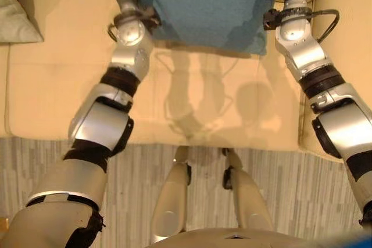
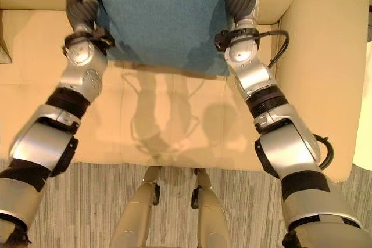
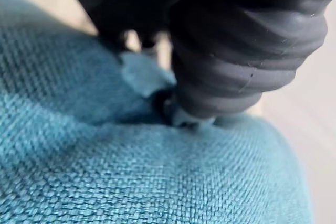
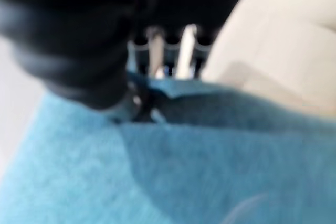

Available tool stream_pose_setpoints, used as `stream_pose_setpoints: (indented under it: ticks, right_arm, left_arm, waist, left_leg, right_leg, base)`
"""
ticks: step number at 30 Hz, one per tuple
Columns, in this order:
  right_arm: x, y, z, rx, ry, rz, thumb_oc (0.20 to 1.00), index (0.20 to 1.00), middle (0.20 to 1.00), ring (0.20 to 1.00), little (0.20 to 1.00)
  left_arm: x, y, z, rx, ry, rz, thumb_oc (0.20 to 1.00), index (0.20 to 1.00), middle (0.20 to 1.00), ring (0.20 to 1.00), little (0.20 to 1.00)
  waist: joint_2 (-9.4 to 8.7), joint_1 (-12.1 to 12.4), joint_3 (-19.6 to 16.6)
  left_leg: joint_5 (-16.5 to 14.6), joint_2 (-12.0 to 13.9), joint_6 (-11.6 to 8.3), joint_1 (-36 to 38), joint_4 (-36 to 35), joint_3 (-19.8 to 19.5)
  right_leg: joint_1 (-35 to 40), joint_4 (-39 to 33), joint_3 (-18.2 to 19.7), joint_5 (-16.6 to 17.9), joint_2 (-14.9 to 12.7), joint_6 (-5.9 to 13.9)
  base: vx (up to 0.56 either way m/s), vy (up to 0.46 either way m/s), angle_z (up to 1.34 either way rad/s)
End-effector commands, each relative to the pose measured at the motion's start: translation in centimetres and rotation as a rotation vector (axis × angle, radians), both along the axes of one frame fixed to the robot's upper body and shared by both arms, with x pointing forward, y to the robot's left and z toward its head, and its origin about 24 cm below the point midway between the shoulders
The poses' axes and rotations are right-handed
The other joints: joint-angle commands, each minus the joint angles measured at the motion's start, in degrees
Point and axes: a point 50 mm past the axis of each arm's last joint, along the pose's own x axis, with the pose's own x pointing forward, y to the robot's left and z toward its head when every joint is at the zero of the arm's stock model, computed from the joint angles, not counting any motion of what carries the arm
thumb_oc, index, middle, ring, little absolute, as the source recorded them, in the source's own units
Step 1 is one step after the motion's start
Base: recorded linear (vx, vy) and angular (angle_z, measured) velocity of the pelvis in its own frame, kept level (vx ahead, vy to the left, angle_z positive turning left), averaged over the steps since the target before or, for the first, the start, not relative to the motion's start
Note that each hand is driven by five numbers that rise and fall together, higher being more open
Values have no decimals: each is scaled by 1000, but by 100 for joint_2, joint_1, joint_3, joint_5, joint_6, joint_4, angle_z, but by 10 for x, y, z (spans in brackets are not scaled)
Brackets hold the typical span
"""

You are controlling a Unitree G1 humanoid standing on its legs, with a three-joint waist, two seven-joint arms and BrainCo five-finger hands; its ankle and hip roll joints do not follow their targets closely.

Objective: Pick up all the scattered cushions and arrange them neatly on the sofa.

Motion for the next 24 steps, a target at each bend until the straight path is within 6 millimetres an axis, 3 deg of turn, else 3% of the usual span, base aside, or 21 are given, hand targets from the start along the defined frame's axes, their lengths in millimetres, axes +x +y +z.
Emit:
stream_pose_setpoints:
  ticks: [1, 5, 12, 14, 15, 16, 17, 18, 20, 24]
  right_arm:
    - [-21, 42, 50, -34, -234, 151, 200, 200, 200, 200, 200]
    - [-17, 33, 58, -63, -213, 91, 200, 200, 200, 200, 200]
    - [-10, 21, 65, -111, -164, -6, 200, 200, 200, 200, 200]
    - [-9, 18, 65, -125, -153, -27, 200, 200, 200, 200, 200]
    - [-8, 16, 64, -129, -142, -35, 200, 200, 200, 200, 200]
    - [-7, 14, 64, -138, -135, -44, 200, 200, 200, 200, 200]
    - [-6, 14, 63, -142, -127, -45, 300, 300, 300, 300, 300]
    - [-5, 12, 61, -140, -115, -52, 570, 570, 570, 570, 570]
    - [-4, 11, 58, -143, -107, -60, 1000, 1000, 1000, 1000, 1000]
    - [-2, 9, 52, -155, -90, -79, 1000, 1000, 1000, 1000, 1000]
  left_arm:
    - [-16, -51, 60, 200, -229, -116, 200, 200, 200, 200, 200]
    - [-14, -52, 65, 208, -207, -111, 200, 200, 200, 200, 200]
    - [-6, -64, 53, 200, -134, -147, 200, 200, 200, 200, 200]
    - [-4, -66, 48, 217, -114, -150, 492, 492, 492, 492, 492]
    - [-3, -67, 46, 216, -103, -154, 871, 871, 871, 871, 871]
    - [-2, -68, 45, 213, -95, -160, 1000, 1000, 1000, 1000, 1000]
    - [-1, -68, 42, 208, -81, -168, 1000, 1000, 1000, 1000, 1000]
    - [0, -68, 40, 204, -73, -170, 1000, 1000, 1000, 1000, 1000]
    - [2, -65, 34, 181, -54, -173, 1000, 1000, 1000, 1000, 1000]
    - [5, -64, 18, 117, -20, -191, 1000, 1000, 1000, 1000, 1000]
  waist:
    - [-44, 41, -676]
    - [-45, 42, -688]
    - [-121, 13, -751]
    - [-159, 5, -753]
    - [-170, 0, -766]
    - [-173, -2, -778]
    - [-182, -11, -795]
    - [-189, -18, -804]
    - [-196, -16, -818]
    - [-192, -2, -845]
  left_leg:
    - [-302, -265, -357, -121, -108, -328]
    - [-255, -276, -385, -389, -108, -352]
    - [-163, -319, -403, -924, -108, -432]
    - [-133, -326, -407, -1030, -108, -457]
    - [-121, -328, -415, -1087, -108, -469]
    - [-118, -331, -413, -1130, -108, -483]
    - [-108, -336, -418, -1186, -108, -487]
    - [-104, -336, -419, -1229, -108, -496]
    - [-96, -343, -418, -1299, -108, -502]
    - [-75, -369, -418, -1359, -108, -529]
  right_leg:
    - [-292, 97, 285, -21, -27, 636]
    - [-549, 41, 250, 38, -14, 682]
    - [-1079, 14, 230, 72, 46, 719]
    - [-1186, 14, 223, 75, 63, 724]
    - [-1245, 14, 215, 88, 58, 727]
    - [-1300, 14, 214, 86, 63, 728]
    - [-1365, 14, 214, 95, 72, 729]
    - [-1411, 14, 219, 95, 78, 732]
    - [-1474, 14, 221, 97, 77, 736]
    - [-1530, 14, 205, 83, 79, 724]
  base:
    - [31, -11, 1]
    - [3, -3, 1]
    - [2, -3, -1]
    - [8, -27, -12]
    - [7, -24, -7]
    - [5, -11, 5]
    - [13, -6, 16]
    - [11, -4, 22]
    - [14, -5, 13]
    - [5, -3, 0]
